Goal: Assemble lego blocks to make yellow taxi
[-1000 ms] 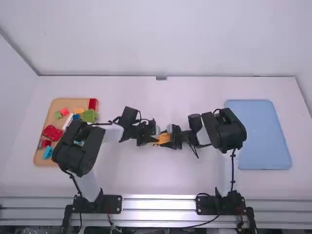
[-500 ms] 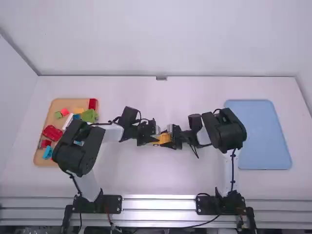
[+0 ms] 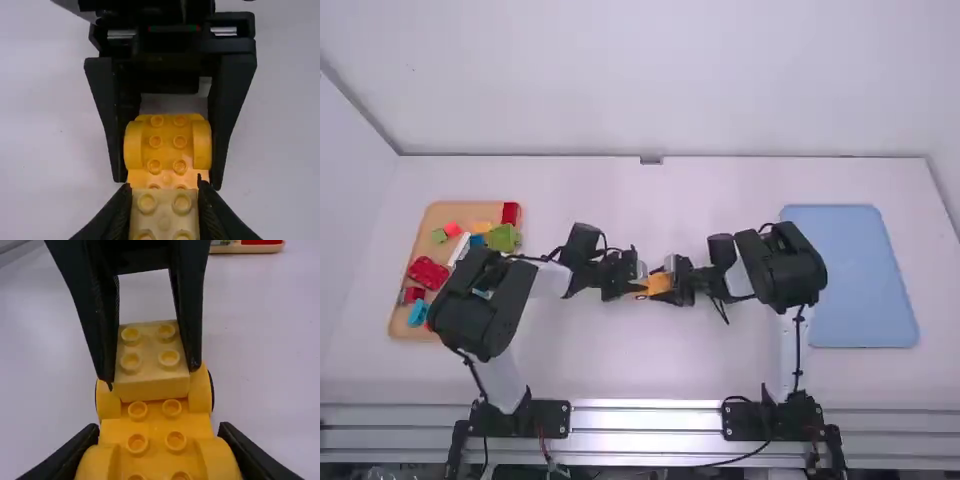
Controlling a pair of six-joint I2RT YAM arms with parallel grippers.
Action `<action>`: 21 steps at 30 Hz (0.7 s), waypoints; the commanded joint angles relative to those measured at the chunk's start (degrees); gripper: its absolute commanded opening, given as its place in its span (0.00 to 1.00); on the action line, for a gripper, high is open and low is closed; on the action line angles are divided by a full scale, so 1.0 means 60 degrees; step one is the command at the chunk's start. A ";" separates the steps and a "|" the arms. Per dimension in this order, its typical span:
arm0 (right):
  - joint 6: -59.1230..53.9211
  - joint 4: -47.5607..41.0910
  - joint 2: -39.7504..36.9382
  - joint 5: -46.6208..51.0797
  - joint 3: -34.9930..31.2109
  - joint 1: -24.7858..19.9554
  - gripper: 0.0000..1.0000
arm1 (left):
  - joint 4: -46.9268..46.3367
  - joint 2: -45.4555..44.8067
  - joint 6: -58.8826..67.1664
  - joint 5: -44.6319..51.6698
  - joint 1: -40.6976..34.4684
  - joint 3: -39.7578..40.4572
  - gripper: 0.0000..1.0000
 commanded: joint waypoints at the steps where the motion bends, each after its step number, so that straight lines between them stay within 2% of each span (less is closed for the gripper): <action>1: 0.0455 -0.0295 0.0342 0.0492 -0.0255 0.0240 0.52 | 0.0408 0.0375 -0.0743 0.0743 -0.0226 -0.0011 0.09; 6: 0.0455 -0.0299 0.0342 0.0463 -0.0255 0.0240 0.52 | 0.0951 0.0721 -0.1045 0.0801 -0.0226 -0.0015 0.09; 21: 0.0459 -0.0295 0.0342 0.0521 -0.0251 0.0229 0.50 | 0.1137 0.0623 -0.1049 0.1231 -0.0098 -0.0015 0.07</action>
